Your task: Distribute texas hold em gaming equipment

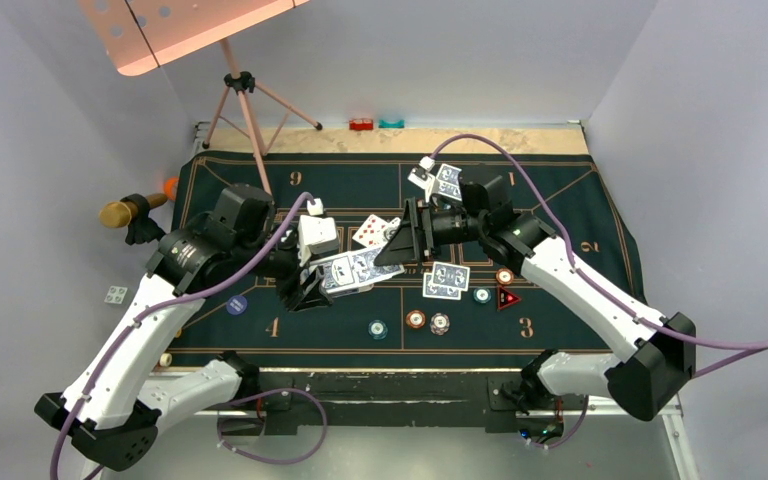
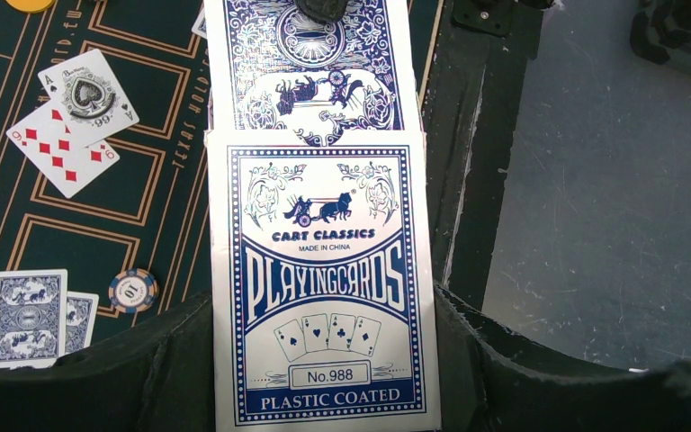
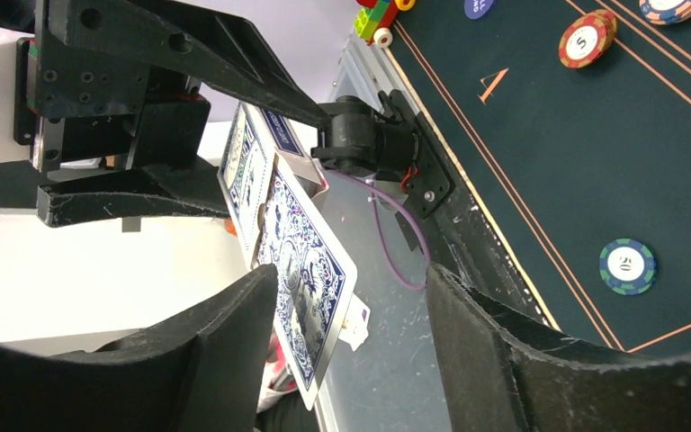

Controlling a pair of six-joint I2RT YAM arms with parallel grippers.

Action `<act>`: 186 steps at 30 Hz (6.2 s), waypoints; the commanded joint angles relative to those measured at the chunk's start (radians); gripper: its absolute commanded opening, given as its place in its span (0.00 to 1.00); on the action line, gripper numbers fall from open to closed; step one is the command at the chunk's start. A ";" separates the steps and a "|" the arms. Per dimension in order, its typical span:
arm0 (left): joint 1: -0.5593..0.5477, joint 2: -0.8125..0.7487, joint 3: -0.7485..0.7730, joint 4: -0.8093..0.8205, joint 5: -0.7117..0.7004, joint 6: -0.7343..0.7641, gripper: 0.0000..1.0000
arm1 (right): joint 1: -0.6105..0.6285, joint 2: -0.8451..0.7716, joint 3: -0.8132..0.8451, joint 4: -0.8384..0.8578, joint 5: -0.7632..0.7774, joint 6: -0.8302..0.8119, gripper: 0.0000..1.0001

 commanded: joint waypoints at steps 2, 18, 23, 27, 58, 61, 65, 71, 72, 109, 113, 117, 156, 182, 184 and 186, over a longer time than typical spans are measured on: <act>0.006 -0.006 0.042 0.030 0.016 0.000 0.00 | 0.001 -0.010 0.030 -0.030 -0.019 -0.018 0.61; 0.006 -0.018 0.036 0.027 0.015 0.001 0.00 | -0.022 -0.039 0.149 -0.168 0.027 -0.093 0.31; 0.006 -0.019 0.035 0.027 0.014 0.001 0.00 | -0.027 -0.037 0.168 -0.216 0.041 -0.121 0.26; 0.006 -0.020 0.034 0.027 0.017 0.002 0.00 | -0.027 -0.031 0.207 -0.275 0.075 -0.166 0.24; 0.007 -0.030 0.033 0.015 0.019 0.002 0.00 | -0.191 0.005 0.513 -0.407 0.071 -0.213 0.00; 0.006 -0.028 0.028 0.018 0.025 0.001 0.00 | -0.196 0.034 0.512 -0.419 0.175 -0.216 0.00; 0.006 -0.036 0.015 0.015 0.031 0.001 0.00 | -0.193 0.070 0.439 -0.410 0.357 -0.214 0.00; 0.006 -0.041 0.010 0.019 0.040 -0.001 0.00 | -0.143 0.240 0.547 -0.490 0.769 -0.337 0.00; 0.005 -0.041 0.012 0.018 0.042 -0.002 0.00 | -0.122 0.276 0.573 -0.504 0.856 -0.349 0.00; 0.005 -0.053 0.022 -0.002 0.033 0.001 0.00 | 0.249 1.042 0.755 -0.509 1.931 -0.565 0.00; 0.006 -0.051 0.023 0.000 0.033 0.000 0.00 | 0.251 1.054 0.737 -0.490 1.893 -0.550 0.00; 0.007 -0.050 0.022 0.000 0.033 0.003 0.00 | 0.250 1.061 0.726 -0.496 1.835 -0.523 0.00; 0.006 -0.056 0.010 0.008 0.022 0.001 0.00 | 0.265 0.800 0.500 -0.337 1.408 -0.462 0.43; 0.006 -0.073 -0.052 0.060 -0.019 -0.022 0.00 | -0.129 0.146 0.403 -0.286 0.239 -0.183 0.99; 0.006 -0.071 -0.060 0.073 -0.018 -0.033 0.00 | -0.126 0.130 0.346 -0.240 0.157 -0.149 0.99; 0.005 -0.069 -0.063 0.081 -0.018 -0.040 0.00 | -0.122 0.106 0.300 -0.212 0.114 -0.136 0.99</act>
